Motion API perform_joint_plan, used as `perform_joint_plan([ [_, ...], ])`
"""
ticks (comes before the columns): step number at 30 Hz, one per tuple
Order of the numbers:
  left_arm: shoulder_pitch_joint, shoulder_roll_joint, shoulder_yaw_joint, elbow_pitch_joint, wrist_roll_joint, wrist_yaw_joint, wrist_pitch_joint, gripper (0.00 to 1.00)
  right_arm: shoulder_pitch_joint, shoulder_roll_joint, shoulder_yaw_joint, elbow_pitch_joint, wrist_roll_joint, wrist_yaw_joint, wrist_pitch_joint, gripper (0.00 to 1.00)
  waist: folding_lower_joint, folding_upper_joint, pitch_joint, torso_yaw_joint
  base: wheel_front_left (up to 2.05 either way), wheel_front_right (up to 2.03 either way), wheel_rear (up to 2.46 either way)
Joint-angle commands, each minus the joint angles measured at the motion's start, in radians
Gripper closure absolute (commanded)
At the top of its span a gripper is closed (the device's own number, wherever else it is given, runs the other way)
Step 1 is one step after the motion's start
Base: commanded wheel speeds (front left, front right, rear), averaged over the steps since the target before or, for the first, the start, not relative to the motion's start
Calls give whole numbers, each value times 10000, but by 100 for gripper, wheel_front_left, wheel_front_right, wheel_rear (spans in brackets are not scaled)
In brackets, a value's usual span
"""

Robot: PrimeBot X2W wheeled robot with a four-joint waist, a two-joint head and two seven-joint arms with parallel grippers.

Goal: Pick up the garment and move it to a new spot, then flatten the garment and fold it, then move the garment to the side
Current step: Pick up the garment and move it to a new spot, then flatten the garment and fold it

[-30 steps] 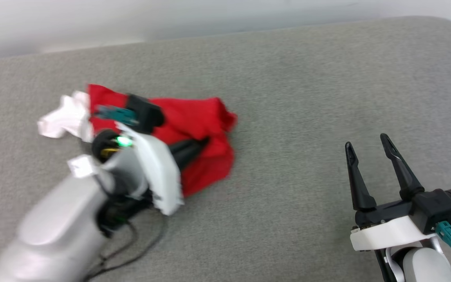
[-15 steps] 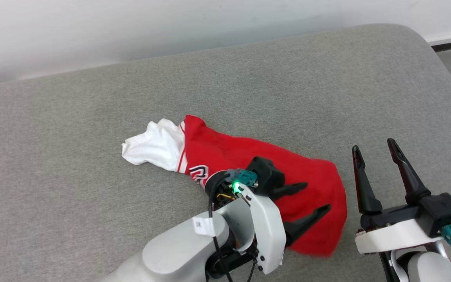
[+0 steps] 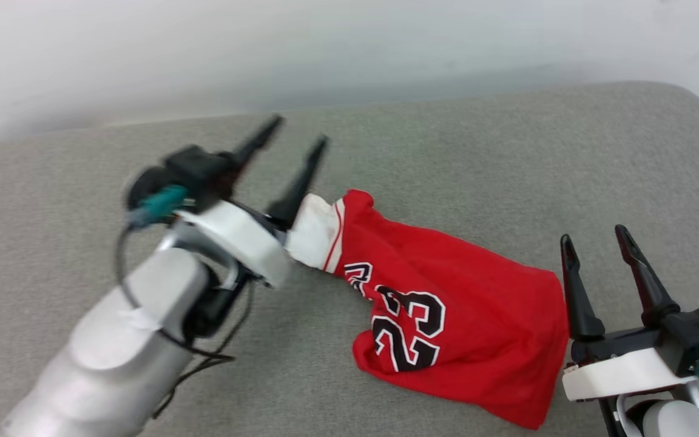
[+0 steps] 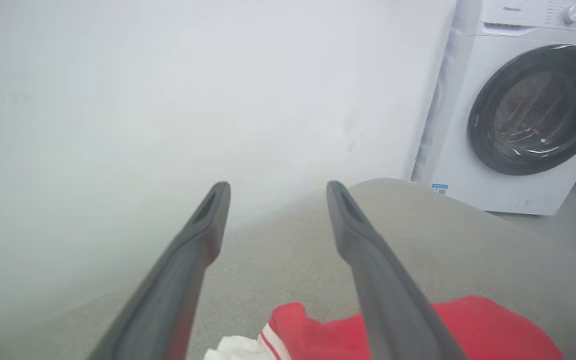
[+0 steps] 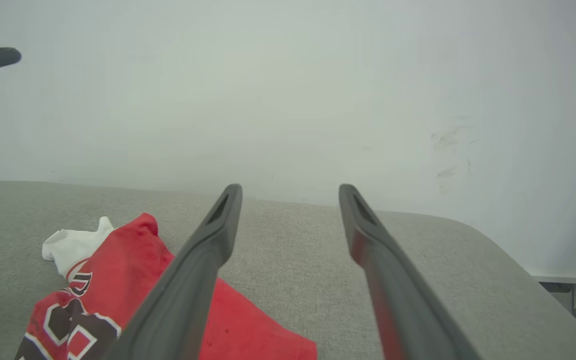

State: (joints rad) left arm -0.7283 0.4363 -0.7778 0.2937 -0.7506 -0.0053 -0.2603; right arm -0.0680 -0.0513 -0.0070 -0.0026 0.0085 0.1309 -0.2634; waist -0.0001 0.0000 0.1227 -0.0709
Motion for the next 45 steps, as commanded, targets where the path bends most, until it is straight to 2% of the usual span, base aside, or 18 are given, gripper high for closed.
perform_joint_plan([
  [1,411,97,485,-349,294,170,-59,0,121,20,-56,-63,-57,-3,-21,0,1,0,-174,248,0,0,0],
  [3,1170,436,1371,-930,909,424,-44,0,116,20,-139,-113,-71,-3,-21,0,1,0,-259,383,0,0,0],
  [6,2459,636,2683,-1880,1589,726,-48,0,195,19,-236,-158,-71,-3,-21,0,1,0,-362,514,0,0,0],
  [9,3876,601,3703,-2656,2250,862,-50,0,264,22,-289,-221,-63,-3,-21,0,1,0,-422,618,0,0,0],
  [12,5178,209,4535,-3314,2750,915,-51,0,331,19,-297,-277,-60,-3,-21,0,1,0,-447,688,0,0,0],
  [19,7106,-1259,5654,-3939,3730,366,-52,0,494,20,-224,-318,-27,-3,-21,0,1,0,-427,776,0,0,0],
  [21,7205,-1441,5751,-3921,3824,257,-52,0,498,20,-209,-310,-29,-3,-21,0,1,0,-430,774,0,0,0],
  [24,7361,-1815,5942,-3768,4159,-182,-52,0,482,20,-132,-283,-34,-3,-21,0,1,0,-424,734,0,0,0],
  [29,7155,-2104,6173,-3379,4538,-754,-53,0,371,20,21,-293,-70,-3,-21,0,1,0,-302,462,0,0,0],
  [33,6604,-1785,5864,-2827,4464,-1012,188,0,244,20,88,-340,-110,-3,-21,0,1,0,-17,174,0,0,0],
  [35,6090,-1533,5581,-2599,4351,-1104,733,0,171,20,70,-363,-104,-3,-21,0,1,0,178,30,0,0,0],
  [38,5031,-1060,5060,-2276,4042,-1202,2155,0,32,20,51,-418,-85,-3,-21,0,1,0,538,-177,0,0,0],
  [45,2178,136,3564,-1130,2219,-1232,6534,0,-248,20,148,-482,76,-3,-21,0,1,0,1283,-632,0,0,0],
])
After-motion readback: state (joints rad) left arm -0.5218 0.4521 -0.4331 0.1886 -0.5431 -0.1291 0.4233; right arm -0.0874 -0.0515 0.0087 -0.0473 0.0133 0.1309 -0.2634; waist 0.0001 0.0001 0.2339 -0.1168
